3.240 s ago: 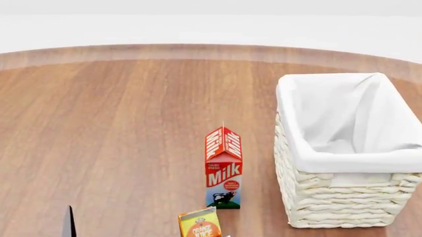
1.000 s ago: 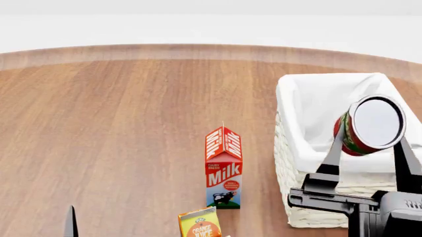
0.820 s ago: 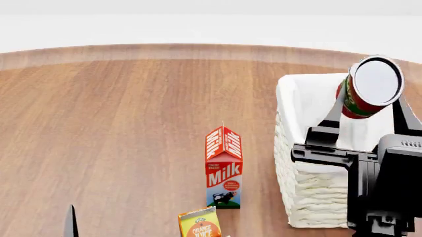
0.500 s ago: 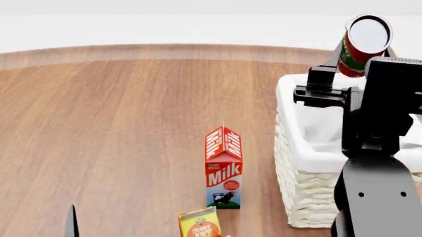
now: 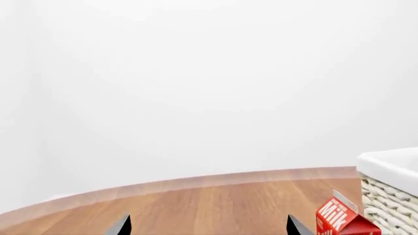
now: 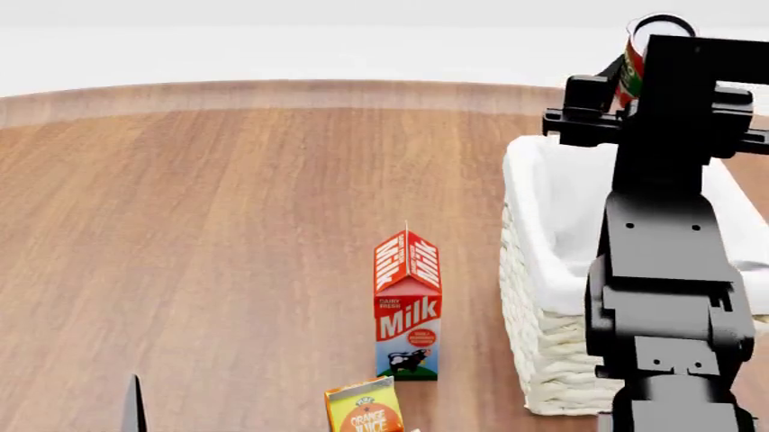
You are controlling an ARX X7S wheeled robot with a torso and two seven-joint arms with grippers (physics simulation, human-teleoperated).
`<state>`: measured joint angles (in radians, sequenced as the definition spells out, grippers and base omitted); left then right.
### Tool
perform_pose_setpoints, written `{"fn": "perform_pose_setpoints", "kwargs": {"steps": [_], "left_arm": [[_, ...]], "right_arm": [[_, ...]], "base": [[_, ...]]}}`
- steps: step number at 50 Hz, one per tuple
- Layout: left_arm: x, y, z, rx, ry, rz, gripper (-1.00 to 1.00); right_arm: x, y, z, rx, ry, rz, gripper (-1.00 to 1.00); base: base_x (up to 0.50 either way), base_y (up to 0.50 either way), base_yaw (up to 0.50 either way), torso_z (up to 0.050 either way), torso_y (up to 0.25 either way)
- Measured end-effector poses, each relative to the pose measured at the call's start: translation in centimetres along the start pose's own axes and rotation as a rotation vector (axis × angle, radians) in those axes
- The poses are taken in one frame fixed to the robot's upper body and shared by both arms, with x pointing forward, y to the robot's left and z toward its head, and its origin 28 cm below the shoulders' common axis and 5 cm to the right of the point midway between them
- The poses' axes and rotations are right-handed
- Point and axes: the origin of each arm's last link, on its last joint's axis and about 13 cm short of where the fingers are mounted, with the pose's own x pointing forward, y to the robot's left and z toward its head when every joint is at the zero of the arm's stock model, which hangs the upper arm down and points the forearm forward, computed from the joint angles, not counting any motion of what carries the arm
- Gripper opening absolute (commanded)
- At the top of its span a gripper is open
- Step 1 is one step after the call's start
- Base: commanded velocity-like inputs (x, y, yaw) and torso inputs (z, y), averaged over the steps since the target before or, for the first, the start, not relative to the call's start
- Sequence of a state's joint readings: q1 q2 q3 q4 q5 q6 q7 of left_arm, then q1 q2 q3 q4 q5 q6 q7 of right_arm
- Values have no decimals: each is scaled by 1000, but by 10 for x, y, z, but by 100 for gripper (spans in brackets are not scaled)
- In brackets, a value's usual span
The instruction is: Pick up the tomato sauce, and put it in the basket.
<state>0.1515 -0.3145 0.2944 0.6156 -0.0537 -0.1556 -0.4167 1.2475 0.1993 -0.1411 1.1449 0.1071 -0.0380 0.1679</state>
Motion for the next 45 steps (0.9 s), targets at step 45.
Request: {"fn": "perform_pose_setpoints", "kwargs": {"steps": [45], "left_arm": [[2, -3, -5, 4, 17, -12, 100]], "right_arm": [[-24, -5, -62, -89, 363, -3, -100]], "base": [[0, 0, 0, 0, 0]]}}
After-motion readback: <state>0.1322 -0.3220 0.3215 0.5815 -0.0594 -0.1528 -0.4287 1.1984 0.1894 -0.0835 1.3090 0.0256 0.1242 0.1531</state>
